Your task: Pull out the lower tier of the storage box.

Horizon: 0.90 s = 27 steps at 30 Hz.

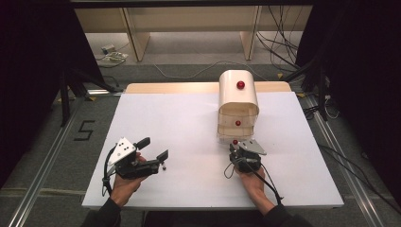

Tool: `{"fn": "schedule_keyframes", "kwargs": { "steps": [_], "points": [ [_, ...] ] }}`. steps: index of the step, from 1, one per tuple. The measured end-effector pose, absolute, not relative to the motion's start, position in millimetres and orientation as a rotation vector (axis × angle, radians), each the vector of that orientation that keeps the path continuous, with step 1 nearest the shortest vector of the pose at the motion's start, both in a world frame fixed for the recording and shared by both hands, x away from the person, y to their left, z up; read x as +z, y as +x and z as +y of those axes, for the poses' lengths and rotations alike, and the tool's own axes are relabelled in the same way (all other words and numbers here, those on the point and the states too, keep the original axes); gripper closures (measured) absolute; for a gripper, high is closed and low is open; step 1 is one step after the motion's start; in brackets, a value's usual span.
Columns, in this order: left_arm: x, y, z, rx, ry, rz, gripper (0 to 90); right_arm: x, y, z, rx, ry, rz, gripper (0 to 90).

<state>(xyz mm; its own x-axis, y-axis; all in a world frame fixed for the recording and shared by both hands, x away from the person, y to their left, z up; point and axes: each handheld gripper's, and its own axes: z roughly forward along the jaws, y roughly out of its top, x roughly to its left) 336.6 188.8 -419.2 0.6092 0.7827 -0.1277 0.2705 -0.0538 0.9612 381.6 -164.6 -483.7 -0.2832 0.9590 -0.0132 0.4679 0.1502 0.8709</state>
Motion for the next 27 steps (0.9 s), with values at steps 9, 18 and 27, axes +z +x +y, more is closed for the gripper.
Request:
{"fn": "schedule_keyframes", "kwargs": {
  "steps": [9,18,27],
  "points": [
    [-419,337,188,0.526,1.620,0.892,15.8,-472,378,-167,1.126,1.313,1.905,48.0],
    [-419,337,188,0.527,1.622,0.891,15.8,-459,378,-175,1.202,1.385,2.002,37.7],
    [-419,337,188,0.527,1.623,0.890,15.8,-446,376,-181,1.228,1.314,2.009,35.5]
  ]
}}
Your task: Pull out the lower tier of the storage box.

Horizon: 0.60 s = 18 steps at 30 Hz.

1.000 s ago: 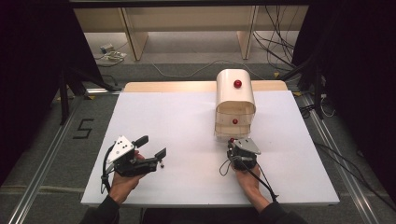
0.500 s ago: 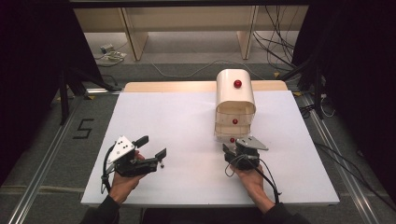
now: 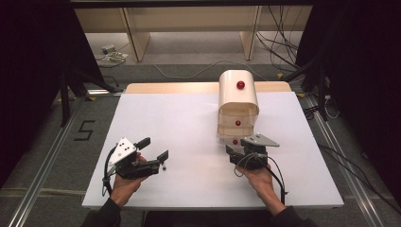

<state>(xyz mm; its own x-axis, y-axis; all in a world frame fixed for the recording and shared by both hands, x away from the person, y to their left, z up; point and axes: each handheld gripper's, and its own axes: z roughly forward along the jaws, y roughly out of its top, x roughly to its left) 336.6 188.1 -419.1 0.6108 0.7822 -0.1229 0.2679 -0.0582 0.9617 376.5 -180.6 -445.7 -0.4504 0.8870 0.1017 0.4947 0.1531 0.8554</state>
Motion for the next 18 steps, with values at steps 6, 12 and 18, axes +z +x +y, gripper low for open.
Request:
{"fn": "schedule_keyframes", "kwargs": {
  "steps": [6,12,18],
  "points": [
    [-419,337,187,0.527,1.625,0.888,15.8,-441,377,-182,1.253,1.254,2.019,34.1],
    [-419,337,187,0.525,1.630,0.886,15.7,-432,377,-180,1.269,1.145,2.059,31.4],
    [-419,337,187,0.527,1.637,0.883,15.8,-425,383,-181,1.243,1.074,2.086,32.9]
  ]
}}
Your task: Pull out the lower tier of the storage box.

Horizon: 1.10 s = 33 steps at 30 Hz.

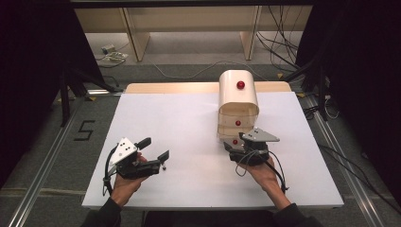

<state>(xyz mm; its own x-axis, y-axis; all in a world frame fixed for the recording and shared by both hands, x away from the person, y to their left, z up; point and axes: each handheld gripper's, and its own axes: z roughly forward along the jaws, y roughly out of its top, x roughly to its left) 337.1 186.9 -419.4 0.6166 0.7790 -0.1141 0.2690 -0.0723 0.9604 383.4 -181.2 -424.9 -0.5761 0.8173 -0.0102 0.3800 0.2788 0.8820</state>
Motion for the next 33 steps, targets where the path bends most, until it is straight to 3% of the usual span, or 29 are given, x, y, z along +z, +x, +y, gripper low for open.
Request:
{"fn": "schedule_keyframes", "kwargs": {
  "steps": [33],
  "points": [
    [-420,338,186,0.524,1.642,0.886,15.7,-426,416,-171,0.868,0.795,2.257,66.9]
  ]
}}
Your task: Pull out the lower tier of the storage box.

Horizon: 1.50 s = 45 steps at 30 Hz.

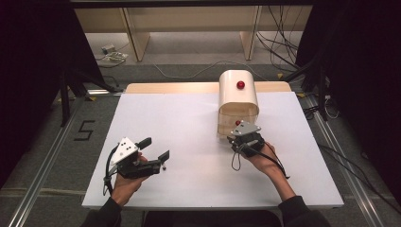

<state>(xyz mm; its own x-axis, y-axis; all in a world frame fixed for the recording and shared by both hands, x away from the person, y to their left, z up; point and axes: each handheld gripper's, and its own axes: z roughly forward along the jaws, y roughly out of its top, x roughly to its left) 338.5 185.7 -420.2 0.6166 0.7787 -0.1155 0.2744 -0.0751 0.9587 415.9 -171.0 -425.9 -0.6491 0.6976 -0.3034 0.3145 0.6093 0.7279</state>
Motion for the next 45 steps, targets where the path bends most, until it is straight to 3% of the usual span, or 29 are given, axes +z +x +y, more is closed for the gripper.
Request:
{"fn": "schedule_keyframes", "kwargs": {
  "steps": [16,45],
  "points": [
    [-420.1,338.5,185.8,0.523,1.643,0.885,15.8,-427.9,422.5,-170.7,0.851,0.762,2.282,76.0],
    [-419.5,338.0,186.2,0.523,1.633,0.886,15.8,-427.4,417.8,-171.0,0.850,0.743,2.287,78.1]
  ]
}}
